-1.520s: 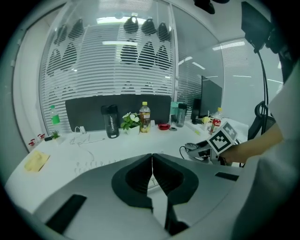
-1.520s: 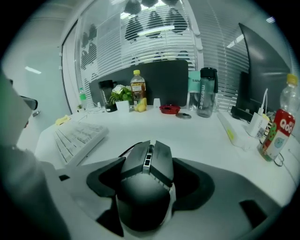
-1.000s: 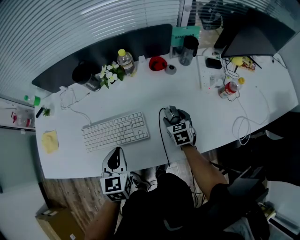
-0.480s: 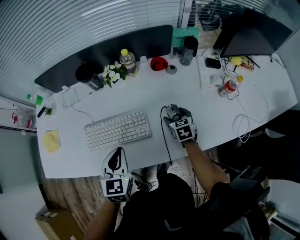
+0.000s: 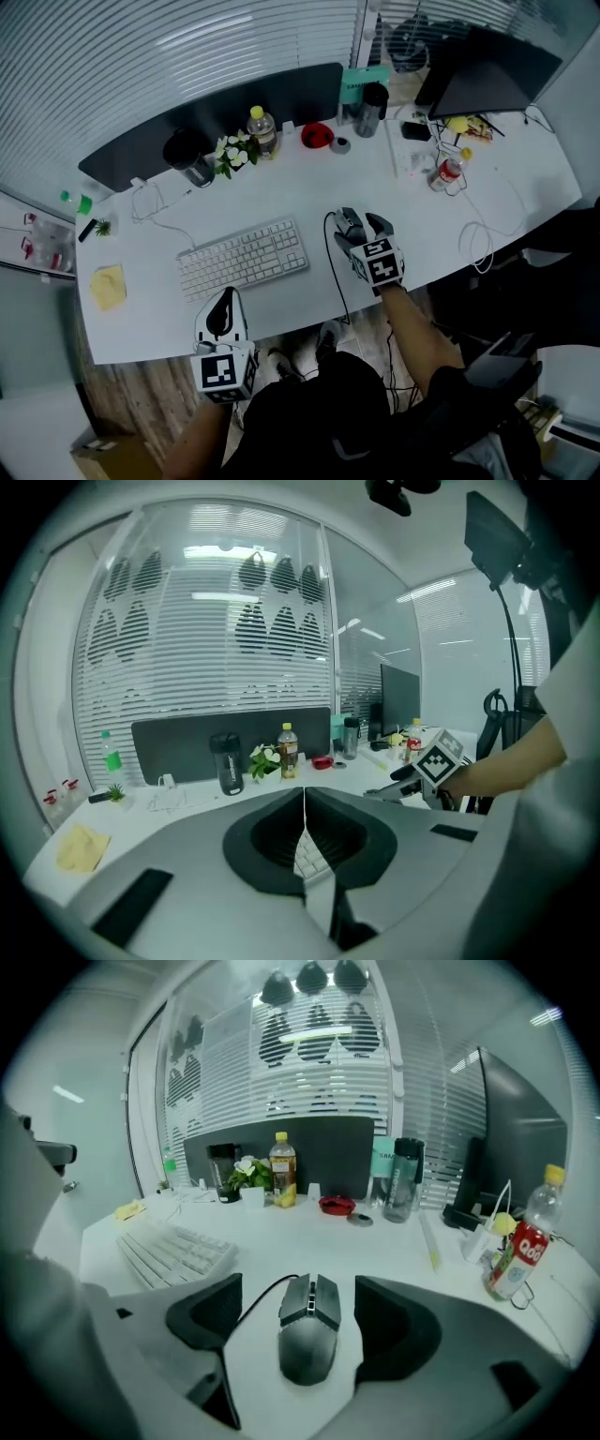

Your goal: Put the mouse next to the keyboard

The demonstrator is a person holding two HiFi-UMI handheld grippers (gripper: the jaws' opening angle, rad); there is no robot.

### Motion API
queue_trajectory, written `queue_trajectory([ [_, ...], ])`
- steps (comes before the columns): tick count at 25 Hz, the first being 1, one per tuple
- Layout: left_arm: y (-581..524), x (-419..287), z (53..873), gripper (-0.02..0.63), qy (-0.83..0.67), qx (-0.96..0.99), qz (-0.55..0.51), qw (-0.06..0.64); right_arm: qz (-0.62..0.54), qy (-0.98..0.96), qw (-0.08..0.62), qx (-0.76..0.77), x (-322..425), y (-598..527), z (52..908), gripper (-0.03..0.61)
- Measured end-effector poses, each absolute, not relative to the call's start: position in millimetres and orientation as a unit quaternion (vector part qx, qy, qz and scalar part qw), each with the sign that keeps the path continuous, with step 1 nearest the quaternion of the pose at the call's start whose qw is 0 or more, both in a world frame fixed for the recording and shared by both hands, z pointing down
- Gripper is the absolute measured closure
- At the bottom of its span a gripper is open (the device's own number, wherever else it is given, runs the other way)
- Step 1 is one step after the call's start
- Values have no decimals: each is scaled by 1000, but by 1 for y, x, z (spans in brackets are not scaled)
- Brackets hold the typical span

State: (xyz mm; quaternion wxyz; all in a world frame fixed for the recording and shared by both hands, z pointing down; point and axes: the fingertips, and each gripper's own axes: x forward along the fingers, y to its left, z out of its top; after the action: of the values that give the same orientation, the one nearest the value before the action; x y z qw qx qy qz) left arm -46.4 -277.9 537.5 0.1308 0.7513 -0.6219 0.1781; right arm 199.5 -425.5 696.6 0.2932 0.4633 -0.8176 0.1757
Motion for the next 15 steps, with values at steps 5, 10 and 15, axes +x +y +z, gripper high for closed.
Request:
queue_trajectory([
  [5,-275,-59,504,584,-611,767,166,106,175,-818,246,490,197,-395,643,256],
  [10,-258,-58,475,584,-557,813,143,92,173,-832,191,491,179,-358,583,292],
  [15,-240,-62,450,584,-523,840,118,86,139,-859,135,475,150,-322,514,342],
])
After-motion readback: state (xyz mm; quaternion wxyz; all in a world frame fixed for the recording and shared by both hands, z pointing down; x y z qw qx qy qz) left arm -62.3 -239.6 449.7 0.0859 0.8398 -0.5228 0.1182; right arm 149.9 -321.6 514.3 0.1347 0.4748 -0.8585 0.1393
